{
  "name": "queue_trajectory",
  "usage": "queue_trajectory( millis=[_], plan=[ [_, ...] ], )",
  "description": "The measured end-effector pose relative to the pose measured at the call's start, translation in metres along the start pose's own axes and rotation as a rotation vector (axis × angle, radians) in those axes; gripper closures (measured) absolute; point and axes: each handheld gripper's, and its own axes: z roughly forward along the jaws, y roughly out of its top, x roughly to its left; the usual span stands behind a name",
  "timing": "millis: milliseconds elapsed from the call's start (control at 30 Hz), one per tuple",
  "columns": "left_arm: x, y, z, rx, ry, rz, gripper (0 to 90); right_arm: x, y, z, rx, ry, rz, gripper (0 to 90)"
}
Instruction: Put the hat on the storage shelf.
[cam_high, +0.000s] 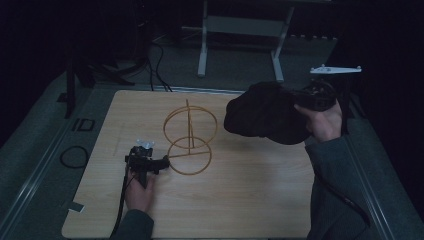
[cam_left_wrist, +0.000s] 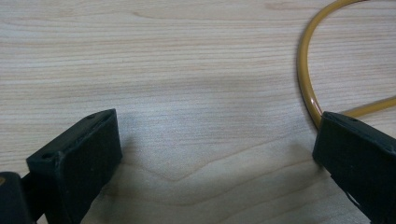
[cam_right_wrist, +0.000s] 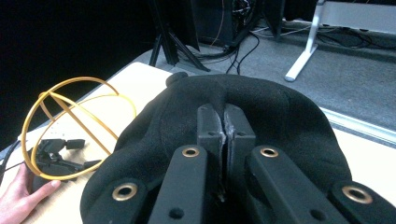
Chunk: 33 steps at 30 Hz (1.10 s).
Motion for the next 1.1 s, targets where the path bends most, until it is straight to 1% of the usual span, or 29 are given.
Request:
queue_trajectory(
  millis=[500,700,1100],
  plan=[
    [0.0,0.0,0.0,-0.001,-0.002,0.002,0.7,0.004,0.01,0.003,-0.028,0.0,0.01,87.6],
    [-0.001,0.0,0.0,-0.002,-0.001,0.003,0.7,0.007,0.015,0.004,-0.057,0.002,0.026,87.6],
    [-0.001,0.0,0.0,-0.001,-0.001,0.004,0.6,0.019,0.027,0.006,-0.091,0.015,0.019,87.6]
  ],
)
